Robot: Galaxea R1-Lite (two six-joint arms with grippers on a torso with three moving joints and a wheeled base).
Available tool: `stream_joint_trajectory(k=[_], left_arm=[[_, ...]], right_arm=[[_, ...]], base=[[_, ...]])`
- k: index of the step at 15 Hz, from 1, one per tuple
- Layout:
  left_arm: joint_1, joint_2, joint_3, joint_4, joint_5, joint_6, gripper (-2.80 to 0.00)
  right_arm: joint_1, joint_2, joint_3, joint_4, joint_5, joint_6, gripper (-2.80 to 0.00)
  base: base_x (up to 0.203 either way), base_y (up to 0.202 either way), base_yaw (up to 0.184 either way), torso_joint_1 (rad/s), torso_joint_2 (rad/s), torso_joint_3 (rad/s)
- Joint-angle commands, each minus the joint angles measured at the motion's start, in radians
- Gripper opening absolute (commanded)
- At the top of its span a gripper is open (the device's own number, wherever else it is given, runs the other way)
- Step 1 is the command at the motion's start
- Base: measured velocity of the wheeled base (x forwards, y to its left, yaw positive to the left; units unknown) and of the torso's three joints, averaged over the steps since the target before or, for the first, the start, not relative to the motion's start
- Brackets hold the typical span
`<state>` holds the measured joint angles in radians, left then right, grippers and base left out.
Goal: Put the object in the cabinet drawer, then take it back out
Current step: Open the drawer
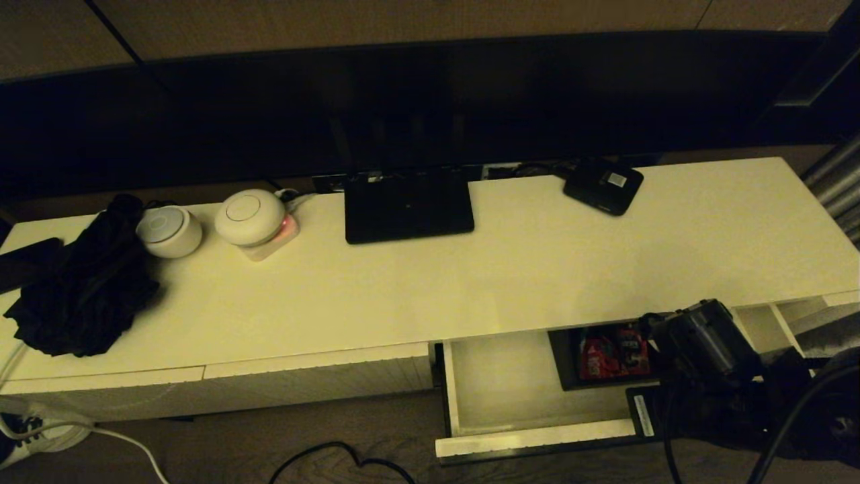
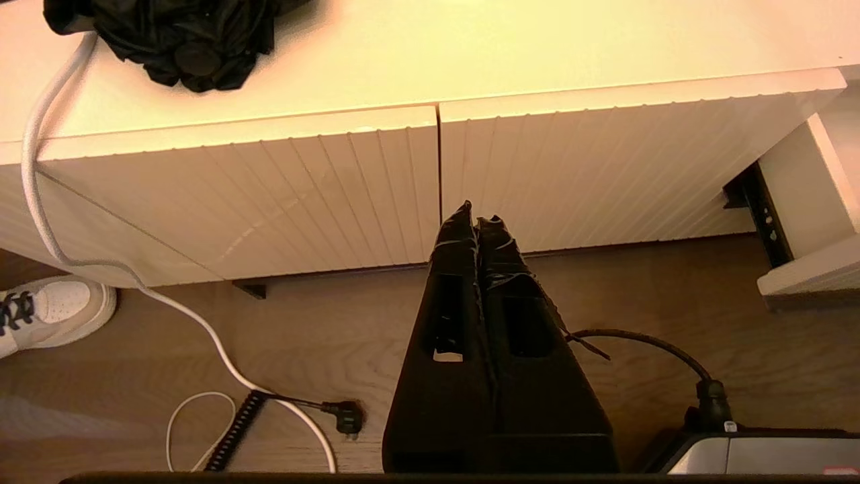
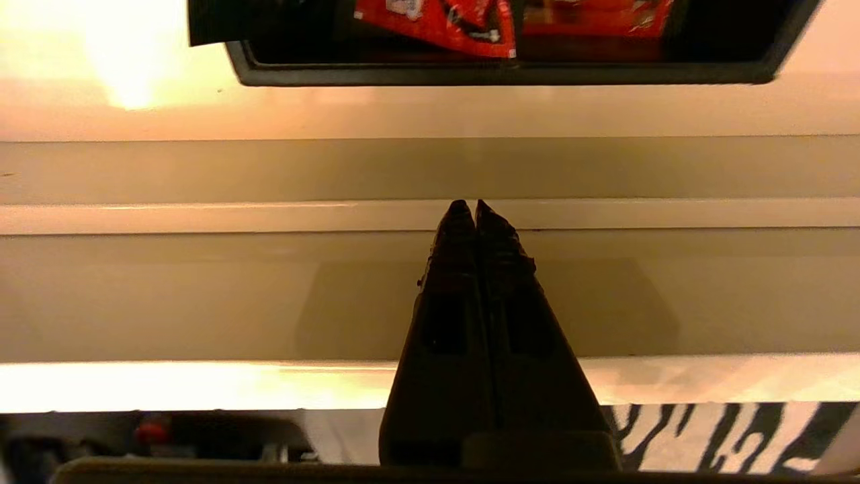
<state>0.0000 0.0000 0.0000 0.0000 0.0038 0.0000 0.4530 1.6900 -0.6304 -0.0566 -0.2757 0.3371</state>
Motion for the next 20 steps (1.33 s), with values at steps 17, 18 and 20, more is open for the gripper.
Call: stream_joint_trajectory(k=[17, 18, 20], left_arm=[[0.000, 0.000, 0.003, 0.000, 0.001, 0.000, -2.80], [0.000, 0.000, 0.003, 0.000, 0.001, 0.000, -2.80], [0.000, 0.000, 0.003, 0.000, 0.001, 0.000, -2.80]], right_arm=[[0.012, -0.070, 0.073, -0.044, 0.021, 0.065, -2.80], [0.011, -0.095, 0.071, -0.068, 0.005, 0.062, -2.80], [0.010, -0.155, 0.041, -0.079, -0.024, 0.033, -2.80]], base=[[0.000, 0.000, 0.000, 0.000, 0.00, 0.000], [0.000, 0.000, 0.000, 0.000, 0.00, 0.000], [0.000, 0.000, 0.000, 0.000, 0.00, 0.000]])
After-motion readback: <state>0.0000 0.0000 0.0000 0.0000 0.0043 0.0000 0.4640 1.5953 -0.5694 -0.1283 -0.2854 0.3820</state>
